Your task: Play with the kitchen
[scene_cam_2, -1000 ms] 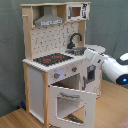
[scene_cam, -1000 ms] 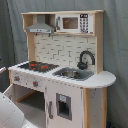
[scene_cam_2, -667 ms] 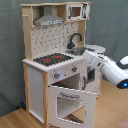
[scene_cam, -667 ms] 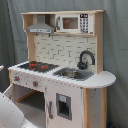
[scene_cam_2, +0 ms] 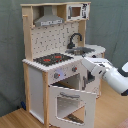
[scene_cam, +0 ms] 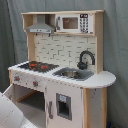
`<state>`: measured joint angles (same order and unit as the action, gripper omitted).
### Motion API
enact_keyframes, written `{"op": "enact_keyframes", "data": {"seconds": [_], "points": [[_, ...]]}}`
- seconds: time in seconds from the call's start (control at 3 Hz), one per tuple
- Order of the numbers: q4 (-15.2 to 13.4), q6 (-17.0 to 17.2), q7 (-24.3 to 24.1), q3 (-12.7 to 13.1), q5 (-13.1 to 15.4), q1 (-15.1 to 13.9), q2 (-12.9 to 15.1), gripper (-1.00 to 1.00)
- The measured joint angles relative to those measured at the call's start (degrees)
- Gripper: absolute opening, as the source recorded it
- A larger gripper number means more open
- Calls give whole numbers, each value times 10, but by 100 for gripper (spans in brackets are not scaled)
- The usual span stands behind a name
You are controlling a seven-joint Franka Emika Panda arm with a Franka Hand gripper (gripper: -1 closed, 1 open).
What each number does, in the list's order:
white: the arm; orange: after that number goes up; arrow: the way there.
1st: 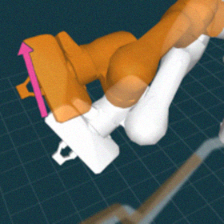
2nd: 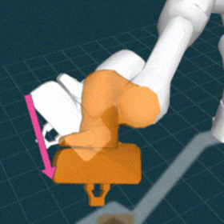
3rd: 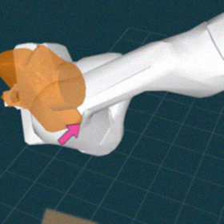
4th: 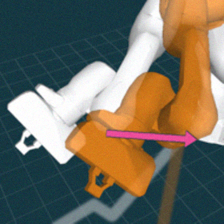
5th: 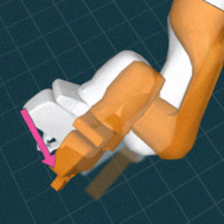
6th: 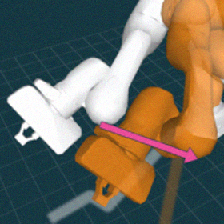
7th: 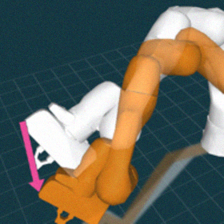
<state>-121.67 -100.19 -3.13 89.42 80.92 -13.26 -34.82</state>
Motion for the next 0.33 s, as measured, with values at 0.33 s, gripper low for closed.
{"op": "enact_keyframes", "data": {"seconds": [0.33], "points": [[-1,-42,-5,-1,44,-7,0,100]]}}
